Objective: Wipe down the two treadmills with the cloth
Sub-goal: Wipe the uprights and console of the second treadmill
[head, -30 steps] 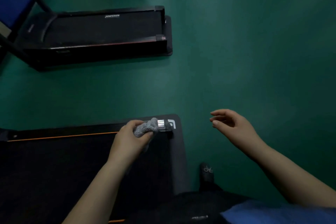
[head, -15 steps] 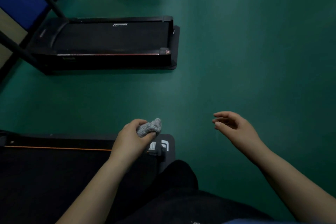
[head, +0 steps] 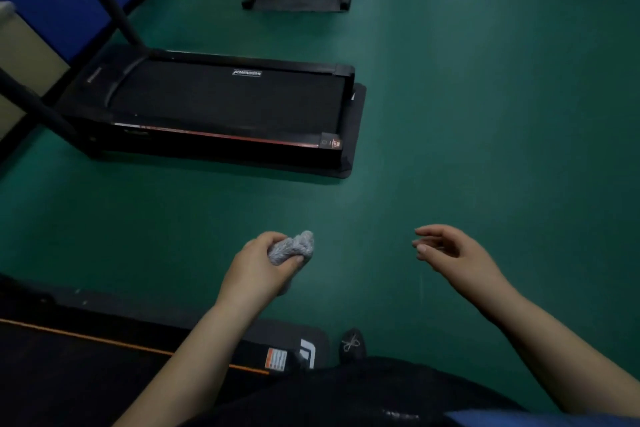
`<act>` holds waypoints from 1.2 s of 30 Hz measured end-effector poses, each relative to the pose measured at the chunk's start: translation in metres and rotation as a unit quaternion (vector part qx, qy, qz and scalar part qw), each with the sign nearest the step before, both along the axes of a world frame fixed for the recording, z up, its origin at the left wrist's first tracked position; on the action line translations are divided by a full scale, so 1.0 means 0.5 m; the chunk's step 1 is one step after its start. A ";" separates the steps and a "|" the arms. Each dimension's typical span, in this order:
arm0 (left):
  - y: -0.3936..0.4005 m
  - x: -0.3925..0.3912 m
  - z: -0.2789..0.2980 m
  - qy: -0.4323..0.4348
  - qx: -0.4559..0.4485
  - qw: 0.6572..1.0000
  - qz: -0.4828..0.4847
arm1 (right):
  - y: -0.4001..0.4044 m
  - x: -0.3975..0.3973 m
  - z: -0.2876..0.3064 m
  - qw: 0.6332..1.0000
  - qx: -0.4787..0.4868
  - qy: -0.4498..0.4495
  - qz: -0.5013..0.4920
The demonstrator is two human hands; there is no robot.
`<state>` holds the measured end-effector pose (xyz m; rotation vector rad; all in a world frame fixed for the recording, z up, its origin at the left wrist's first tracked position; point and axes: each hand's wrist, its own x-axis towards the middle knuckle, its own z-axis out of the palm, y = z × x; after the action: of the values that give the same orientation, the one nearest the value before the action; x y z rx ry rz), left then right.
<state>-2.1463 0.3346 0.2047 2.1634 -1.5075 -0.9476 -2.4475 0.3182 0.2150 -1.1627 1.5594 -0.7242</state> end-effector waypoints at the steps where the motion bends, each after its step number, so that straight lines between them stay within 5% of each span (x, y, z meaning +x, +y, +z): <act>1: -0.033 0.001 0.008 0.005 -0.007 1.000 0.007 | -0.040 0.003 0.007 1.000 -0.004 0.000 0.007; 18: -0.459 0.106 0.029 0.042 -0.026 0.965 0.259 | -0.756 0.207 0.029 0.960 -0.016 0.024 0.279; 28: -0.538 0.295 0.059 -0.004 -0.059 0.884 0.464 | -0.998 0.535 0.032 0.898 -0.018 -0.005 0.440; 36: -0.615 0.559 0.022 0.008 -0.047 0.857 0.514 | -1.118 0.854 0.018 0.876 -0.032 -0.004 0.482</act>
<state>-1.8667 0.0268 0.2158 2.3600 -0.2008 -0.4639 -2.0204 -0.2408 0.2239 -1.7535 0.7551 -0.0944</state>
